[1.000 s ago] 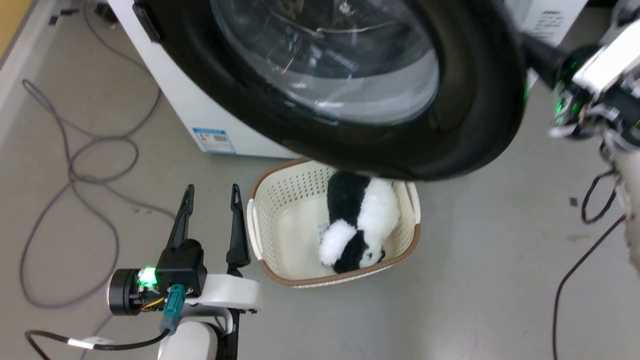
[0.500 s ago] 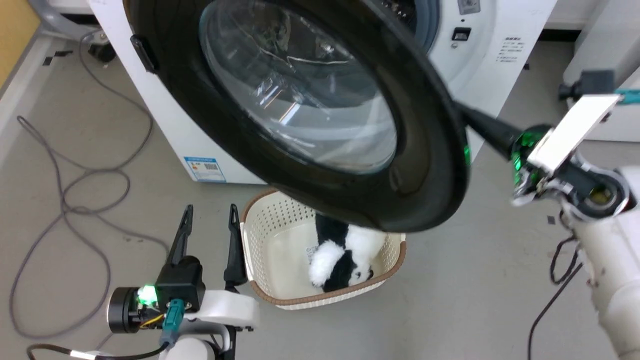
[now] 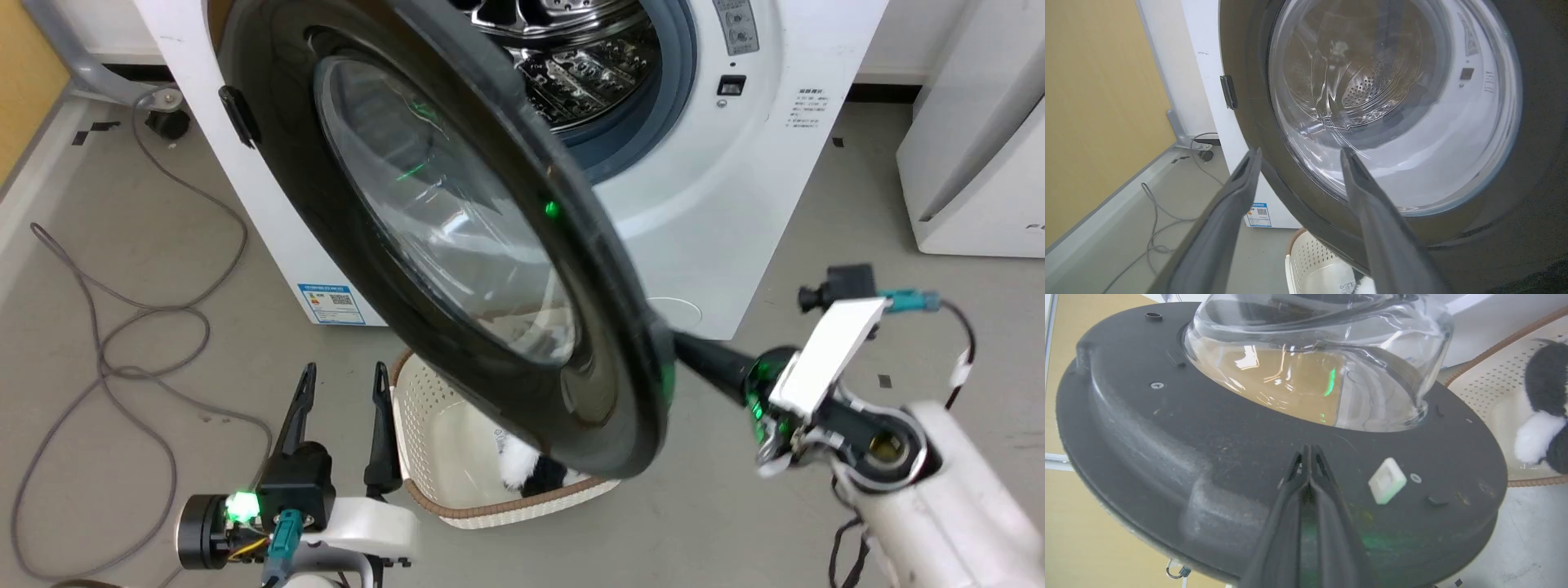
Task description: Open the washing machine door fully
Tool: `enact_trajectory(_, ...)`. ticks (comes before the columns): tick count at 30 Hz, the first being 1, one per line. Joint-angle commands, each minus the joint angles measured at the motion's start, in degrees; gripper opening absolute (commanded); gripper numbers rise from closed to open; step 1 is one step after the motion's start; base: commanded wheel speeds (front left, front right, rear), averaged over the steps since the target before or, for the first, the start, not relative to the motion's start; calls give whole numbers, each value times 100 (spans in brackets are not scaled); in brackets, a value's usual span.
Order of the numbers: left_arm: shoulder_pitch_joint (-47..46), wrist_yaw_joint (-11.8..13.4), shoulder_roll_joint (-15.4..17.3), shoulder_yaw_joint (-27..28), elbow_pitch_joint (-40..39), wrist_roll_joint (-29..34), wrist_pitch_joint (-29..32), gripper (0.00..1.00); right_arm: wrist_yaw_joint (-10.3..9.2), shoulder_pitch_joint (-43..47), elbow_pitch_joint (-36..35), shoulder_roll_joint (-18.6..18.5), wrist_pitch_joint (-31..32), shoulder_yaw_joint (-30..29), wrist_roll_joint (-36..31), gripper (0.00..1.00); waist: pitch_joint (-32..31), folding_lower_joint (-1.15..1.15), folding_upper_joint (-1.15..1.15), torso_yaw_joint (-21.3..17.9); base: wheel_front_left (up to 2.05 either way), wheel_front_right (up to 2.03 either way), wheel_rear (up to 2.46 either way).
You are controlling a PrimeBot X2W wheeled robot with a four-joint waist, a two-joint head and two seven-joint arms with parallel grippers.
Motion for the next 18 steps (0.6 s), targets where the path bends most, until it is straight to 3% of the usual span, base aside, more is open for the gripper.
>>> enact_trajectory(1,67,-27,7,13,14,24,-30,100,7,248,-173,104,11,56,44,0,-28,0,0,10,0,0,0)
enact_trajectory(18,187,-58,7,3,53,27,-30,100,7,1354,-1325,550,104,509,90,0,-164,0,0,20,0,0,0)
